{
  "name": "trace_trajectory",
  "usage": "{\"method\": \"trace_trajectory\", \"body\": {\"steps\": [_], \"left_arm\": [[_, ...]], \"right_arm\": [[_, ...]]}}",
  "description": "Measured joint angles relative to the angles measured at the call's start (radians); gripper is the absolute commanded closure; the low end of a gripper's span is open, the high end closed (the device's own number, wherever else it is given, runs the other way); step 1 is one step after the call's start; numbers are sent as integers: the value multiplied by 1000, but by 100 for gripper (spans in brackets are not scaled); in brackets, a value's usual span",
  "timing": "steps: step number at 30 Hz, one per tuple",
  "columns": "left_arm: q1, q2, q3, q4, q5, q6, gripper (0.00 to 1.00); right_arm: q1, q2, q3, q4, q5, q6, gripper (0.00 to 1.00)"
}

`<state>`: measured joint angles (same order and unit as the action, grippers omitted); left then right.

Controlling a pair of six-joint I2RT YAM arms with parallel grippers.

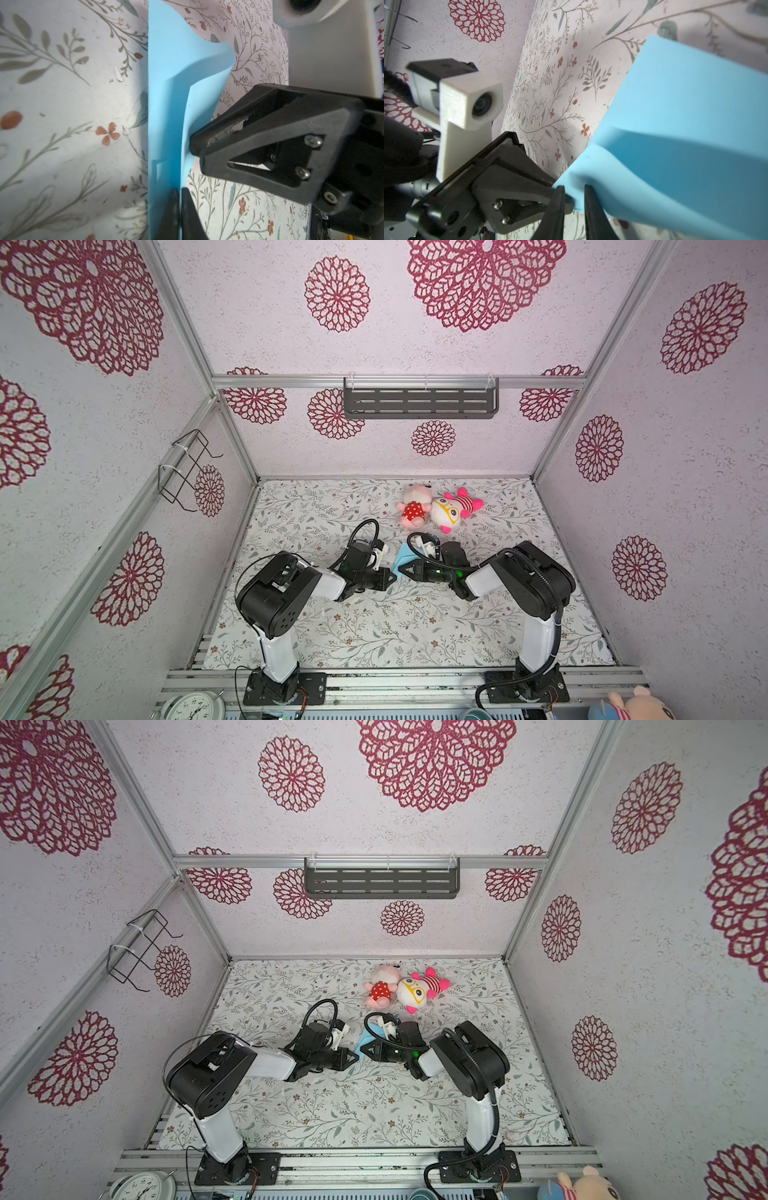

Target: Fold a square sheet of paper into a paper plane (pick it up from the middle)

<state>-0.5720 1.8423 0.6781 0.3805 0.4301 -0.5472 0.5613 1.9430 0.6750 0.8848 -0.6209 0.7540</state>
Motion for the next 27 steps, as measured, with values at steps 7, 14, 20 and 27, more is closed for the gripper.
{"method": "trace_trajectory", "body": {"steps": [7,14,20,27], "left_arm": [[1,2,2,0,8,9,87],[1,6,2,0,15,21,86],[1,9,2,1,15,23,86],[1,9,1,1,14,23,85]], "right_arm": [[0,0,10,-39,16,7,78],[0,24,48,-76,10,6,77],[-3,44,72,-84,-13,6,76],[-3,47,88,-112,-17,-2,76]]}}
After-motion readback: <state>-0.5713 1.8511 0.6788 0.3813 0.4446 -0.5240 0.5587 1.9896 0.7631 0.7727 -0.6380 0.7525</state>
